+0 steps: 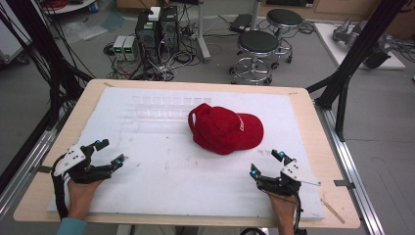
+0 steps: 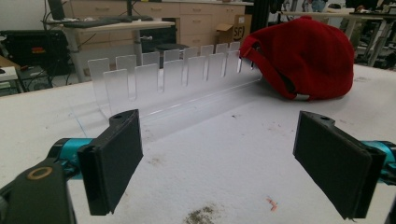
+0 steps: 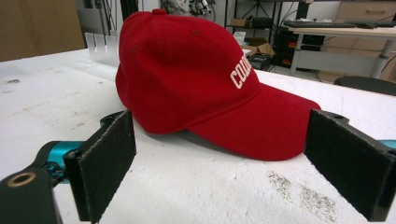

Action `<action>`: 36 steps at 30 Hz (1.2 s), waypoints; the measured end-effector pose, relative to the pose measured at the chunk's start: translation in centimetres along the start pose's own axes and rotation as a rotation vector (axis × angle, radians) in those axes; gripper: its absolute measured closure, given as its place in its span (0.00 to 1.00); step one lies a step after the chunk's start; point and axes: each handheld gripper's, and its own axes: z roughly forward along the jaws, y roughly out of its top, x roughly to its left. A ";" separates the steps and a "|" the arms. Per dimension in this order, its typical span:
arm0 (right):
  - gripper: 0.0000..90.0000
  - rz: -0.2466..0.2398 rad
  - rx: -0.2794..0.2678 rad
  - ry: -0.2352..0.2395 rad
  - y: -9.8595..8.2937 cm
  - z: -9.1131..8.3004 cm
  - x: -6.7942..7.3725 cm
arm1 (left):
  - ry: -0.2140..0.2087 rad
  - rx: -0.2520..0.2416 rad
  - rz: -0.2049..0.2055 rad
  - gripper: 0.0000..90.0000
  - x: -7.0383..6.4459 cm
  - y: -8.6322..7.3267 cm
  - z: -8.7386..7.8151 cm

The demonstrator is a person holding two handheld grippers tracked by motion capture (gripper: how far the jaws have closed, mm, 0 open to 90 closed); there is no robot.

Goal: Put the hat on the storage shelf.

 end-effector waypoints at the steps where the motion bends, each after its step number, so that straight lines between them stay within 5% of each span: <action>1: 0.09 0.000 0.000 0.001 0.0 0.0 0.0 | 0.000 0.000 0.002 0.18 0.0 0.0 0.0; 27: 0.09 0.018 0.012 -0.013 0.0 0.0 0.0 | 0.030 0.035 0.017 0.17 -0.2 0.2 0.3; 36: 0.09 0.015 0.010 -0.010 0.0 0.1 0.0 | 0.008 0.045 -0.002 0.17 0.2 1.1 0.6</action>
